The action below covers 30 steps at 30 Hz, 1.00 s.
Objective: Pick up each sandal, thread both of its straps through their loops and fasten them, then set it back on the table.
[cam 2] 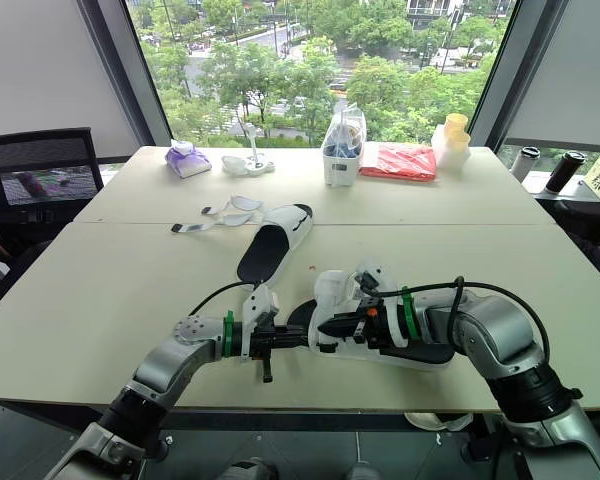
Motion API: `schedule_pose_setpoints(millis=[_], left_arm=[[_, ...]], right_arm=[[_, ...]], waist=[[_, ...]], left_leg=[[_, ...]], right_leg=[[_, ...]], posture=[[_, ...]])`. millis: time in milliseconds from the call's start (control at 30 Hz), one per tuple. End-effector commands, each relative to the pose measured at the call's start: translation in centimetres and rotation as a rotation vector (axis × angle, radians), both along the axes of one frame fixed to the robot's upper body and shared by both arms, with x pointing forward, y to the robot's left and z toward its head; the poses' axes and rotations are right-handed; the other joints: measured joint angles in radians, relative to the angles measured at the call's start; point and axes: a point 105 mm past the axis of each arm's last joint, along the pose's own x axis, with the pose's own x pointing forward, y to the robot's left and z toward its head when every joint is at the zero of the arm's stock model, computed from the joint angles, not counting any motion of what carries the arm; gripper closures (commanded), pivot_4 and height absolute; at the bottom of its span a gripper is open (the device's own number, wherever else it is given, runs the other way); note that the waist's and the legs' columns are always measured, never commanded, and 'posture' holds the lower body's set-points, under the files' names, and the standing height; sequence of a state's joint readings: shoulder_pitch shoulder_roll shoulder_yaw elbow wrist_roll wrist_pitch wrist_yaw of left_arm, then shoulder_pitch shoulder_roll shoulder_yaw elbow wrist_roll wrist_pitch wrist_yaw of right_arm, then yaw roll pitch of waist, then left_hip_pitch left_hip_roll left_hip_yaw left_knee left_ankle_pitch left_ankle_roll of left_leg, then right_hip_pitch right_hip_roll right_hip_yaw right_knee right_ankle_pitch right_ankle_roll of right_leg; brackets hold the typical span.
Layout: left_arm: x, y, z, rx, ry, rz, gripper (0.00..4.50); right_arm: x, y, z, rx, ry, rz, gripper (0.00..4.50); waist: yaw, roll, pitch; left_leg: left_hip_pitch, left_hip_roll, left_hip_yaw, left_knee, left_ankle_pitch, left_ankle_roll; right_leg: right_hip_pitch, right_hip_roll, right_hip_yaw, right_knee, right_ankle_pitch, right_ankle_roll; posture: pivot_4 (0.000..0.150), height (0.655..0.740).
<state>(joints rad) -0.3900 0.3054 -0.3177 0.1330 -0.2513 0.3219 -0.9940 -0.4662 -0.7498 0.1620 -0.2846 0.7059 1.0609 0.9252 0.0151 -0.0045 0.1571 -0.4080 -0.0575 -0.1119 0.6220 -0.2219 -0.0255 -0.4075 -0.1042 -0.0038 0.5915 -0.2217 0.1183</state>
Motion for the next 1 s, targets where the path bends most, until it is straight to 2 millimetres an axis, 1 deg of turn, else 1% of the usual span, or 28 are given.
schedule_pose_setpoints(millis=[33, 133, 200, 233, 300, 367, 467, 533, 600, 700, 767, 833, 900, 1000], left_arm=[[-0.6, 1.1, -3.9, 0.104, 0.124, 0.050, 4.50], [-0.5, 1.1, -3.9, 0.102, 0.124, 0.050, 4.50], [-0.5, 1.1, -3.9, 0.102, 0.121, 0.049, 4.50], [-0.5, 1.1, -3.8, 0.101, 0.117, 0.049, 4.50], [-0.4, 1.0, -3.7, 0.097, 0.111, 0.049, 4.50], [-0.4, 0.9, -3.3, 0.082, 0.110, 0.049, 4.50], [-0.2, 0.8, -2.4, 0.047, 0.117, 0.056, 4.50], [-0.1, 0.8, -1.8, 0.024, 0.128, 0.049, 4.50], [-0.2, 0.6, -1.3, 0.011, 0.141, 0.031, 4.50], [-0.6, 0.4, -0.8, 0.008, 0.155, -0.011, 4.50], [-0.9, 0.1, -0.7, 0.014, 0.164, -0.046, 4.50], [-1.3, -0.1, -0.6, 0.020, 0.176, -0.083, 4.50], [-1.7, -0.3, -0.6, 0.028, 0.189, -0.122, 4.50], [-1.9, -0.5, -0.6, 0.037, 0.188, -0.144, 4.50]], right_arm=[[-1.0, 0.3, -0.4, -0.049, -0.023, 0.072, 4.45], [-0.9, 0.2, -1.7, -0.106, -0.033, 0.074, 4.45], [-0.8, 0.3, -1.7, -0.096, -0.036, 0.068, 4.45], [-0.4, 0.4, -1.5, -0.074, -0.042, 0.043, 4.20], [-0.2, 0.4, -0.9, -0.031, -0.047, 0.027, 3.57], [0.5, 0.0, -0.3, -0.004, -0.065, -0.036, 2.66], [0.9, -1.6, 1.1, 0.046, -0.079, -0.122, 1.12], [0.3, -3.0, 2.3, 0.082, -0.079, -0.159, 1.12], [-0.6, -3.9, 3.2, 0.111, -0.071, -0.182, 1.12], [-2.3, -4.9, 3.7, 0.132, -0.050, -0.212, 1.12], [-3.5, -5.2, 3.3, 0.138, -0.019, -0.228, 1.12], [-5.3, -4.9, 2.4, 0.130, 0.035, -0.200, 1.12], [-6.6, -4.3, 1.1, 0.114, 0.072, -0.187, 1.12], [-6.5, -3.6, -0.4, 0.091, 0.066, -0.226, 1.12]], waist=[[0.000, 0.000, 0.000], [0.000, 0.000, 0.000], [0.000, 0.000, 0.000], [0.000, 0.000, 0.000], [-0.001, 0.000, 0.000], [-0.001, -0.001, 0.000], [0.000, -0.001, 0.001], [0.001, -0.001, 0.002], [0.002, -0.001, 0.002], [0.000, -0.003, 0.003], [0.000, -0.003, 0.003], [0.002, -0.002, 0.004], [0.001, -0.002, 0.004], [-0.003, -0.002, 0.005]], left_leg=[[0.000, 0.000, 0.000, 0.000, 0.000, 0.000], [0.000, 0.000, 0.000, 0.000, 0.000, 0.000], [0.000, 0.000, 0.000, 0.000, 0.000, 0.000], [0.000, 0.000, 0.000, 0.000, 0.000, 0.000], [0.000, 0.000, 0.000, 0.000, 0.000, 0.000], [0.000, 0.000, 0.000, 0.000, 0.000, 0.000], [0.000, 0.000, -0.001, 0.000, 0.000, 0.000], [-0.001, 0.000, -0.001, 0.000, 0.000, 0.000], [-0.002, 0.000, 0.000, 0.000, 0.000, 0.000], [-0.003, 0.000, 0.001, -0.002, 0.000, 0.000], [-0.002, 0.000, 0.001, -0.008, 0.002, 0.003], [-0.002, 0.001, 0.001, -0.010, 0.002, 0.004], [-0.003, 0.001, 0.001, -0.010, 0.001, 0.005], [-0.003, 0.001, 0.003, -0.009, 0.000, 0.005]], right_leg=[[0.000, 0.000, 0.000, 0.000, 0.000, 0.000], [0.000, 0.000, 0.000, -0.001, 0.000, 0.000], [0.000, 0.000, 0.000, -0.001, 0.000, 0.000], [0.001, 0.000, 0.000, -0.002, 0.000, 0.000], [0.001, 0.000, 0.000, -0.002, 0.000, 0.000], [0.001, 0.000, 0.000, -0.002, 0.000, 0.000], [0.000, 0.000, 0.000, -0.002, 0.000, 0.000], [0.000, 0.000, 0.000, -0.002, 0.000, 0.000], [0.000, -0.001, 0.000, -0.002, 0.000, 0.000], [-0.001, -0.001, 0.000, -0.004, 0.000, 0.000], [-0.003, -0.001, 0.000, -0.004, 0.000, 0.000], [-0.004, 0.000, 0.000, -0.004, 0.000, -0.001], [-0.004, 0.000, 0.000, -0.004, 0.000, 0.000], [-0.004, 0.000, 0.000, -0.006, -0.001, 0.000]], posture=[[0.150, 0.7400], [0.150, 0.7400], [0.150, 0.7400], [0.150, 0.7400], [0.150, 0.7400], [0.150, 0.7400], [0.150, 0.7400], [0.150, 0.7400], [0.150, 0.7400], [0.150, 0.7400], [0.150, 0.7400], [0.150, 0.7400], [0.150, 0.7400], [0.150, 0.7400]])
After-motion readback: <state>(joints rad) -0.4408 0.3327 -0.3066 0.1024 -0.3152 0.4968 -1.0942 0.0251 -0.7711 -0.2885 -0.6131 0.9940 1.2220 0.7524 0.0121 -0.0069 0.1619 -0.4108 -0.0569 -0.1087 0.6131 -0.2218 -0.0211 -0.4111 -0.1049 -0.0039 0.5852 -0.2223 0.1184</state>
